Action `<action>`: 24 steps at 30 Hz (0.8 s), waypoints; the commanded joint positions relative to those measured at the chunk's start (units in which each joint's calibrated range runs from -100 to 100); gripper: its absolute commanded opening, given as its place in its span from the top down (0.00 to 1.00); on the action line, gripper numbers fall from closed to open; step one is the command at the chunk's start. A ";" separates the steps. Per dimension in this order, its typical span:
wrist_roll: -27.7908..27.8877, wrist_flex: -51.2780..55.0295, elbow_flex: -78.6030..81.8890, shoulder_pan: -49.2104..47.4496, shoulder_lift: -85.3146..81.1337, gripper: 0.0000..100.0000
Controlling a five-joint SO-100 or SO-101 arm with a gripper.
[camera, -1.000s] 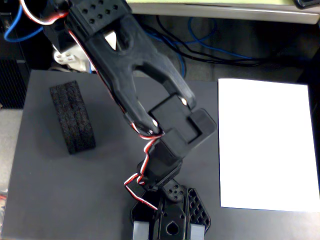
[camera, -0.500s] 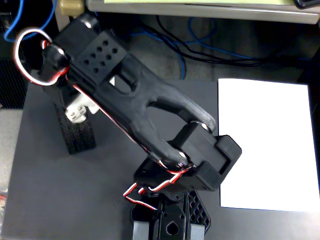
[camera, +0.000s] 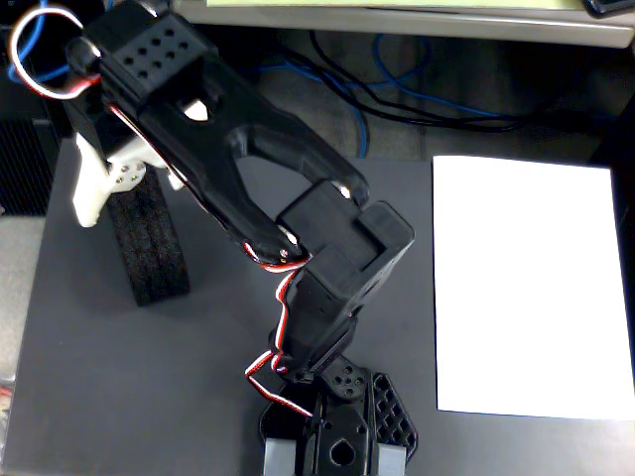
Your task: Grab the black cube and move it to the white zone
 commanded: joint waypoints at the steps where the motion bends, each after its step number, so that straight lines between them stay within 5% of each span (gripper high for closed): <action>1: 0.02 4.86 -7.74 -0.19 -0.47 0.66; 20: 0.86 -0.88 -6.93 0.25 18.60 0.67; 24: 0.75 -0.88 -6.84 0.39 19.94 0.85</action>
